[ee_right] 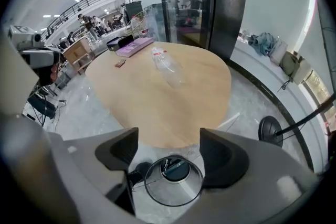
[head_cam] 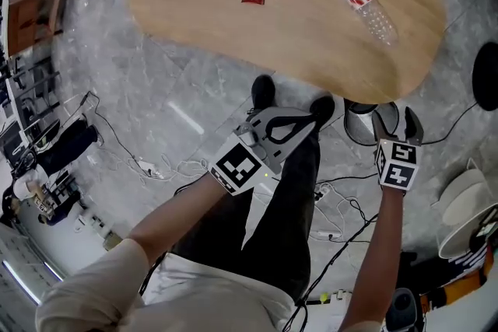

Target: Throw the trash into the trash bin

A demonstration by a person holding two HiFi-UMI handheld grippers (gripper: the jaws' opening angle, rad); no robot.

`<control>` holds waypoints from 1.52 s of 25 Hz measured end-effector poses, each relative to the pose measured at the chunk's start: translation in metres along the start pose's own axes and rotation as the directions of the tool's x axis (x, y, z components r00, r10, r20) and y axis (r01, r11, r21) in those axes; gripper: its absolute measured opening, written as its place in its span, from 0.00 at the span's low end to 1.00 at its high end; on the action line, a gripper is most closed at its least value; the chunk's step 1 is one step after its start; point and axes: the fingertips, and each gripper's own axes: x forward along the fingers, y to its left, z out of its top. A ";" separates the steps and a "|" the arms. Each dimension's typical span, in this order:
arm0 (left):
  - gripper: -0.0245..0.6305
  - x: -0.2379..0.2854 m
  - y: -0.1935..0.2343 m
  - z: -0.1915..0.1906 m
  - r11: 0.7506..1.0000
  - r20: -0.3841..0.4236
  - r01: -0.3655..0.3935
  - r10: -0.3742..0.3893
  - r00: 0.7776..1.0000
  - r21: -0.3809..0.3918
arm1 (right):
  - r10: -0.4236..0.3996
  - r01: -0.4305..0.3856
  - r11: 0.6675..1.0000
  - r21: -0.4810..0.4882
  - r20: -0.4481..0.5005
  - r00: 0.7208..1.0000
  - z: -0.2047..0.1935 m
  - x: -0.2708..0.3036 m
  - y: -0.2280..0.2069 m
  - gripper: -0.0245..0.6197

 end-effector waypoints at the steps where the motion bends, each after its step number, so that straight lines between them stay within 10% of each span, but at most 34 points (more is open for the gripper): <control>1: 0.05 -0.001 0.003 0.002 1.000 0.004 -0.004 0.004 1.000 -0.003 | 0.004 -0.004 1.000 -0.012 0.006 1.000 0.010 0.002 0.001 0.62; 20: 0.05 -0.017 0.065 0.018 0.993 0.048 -0.078 0.083 0.995 -0.093 | 0.059 -0.053 0.977 -0.205 0.027 0.998 0.148 0.055 0.005 0.62; 38: 0.05 -0.021 0.105 0.009 0.974 0.066 -0.142 0.155 0.986 -0.175 | 0.069 -0.093 0.927 -0.363 -0.080 0.994 0.175 0.119 0.012 0.62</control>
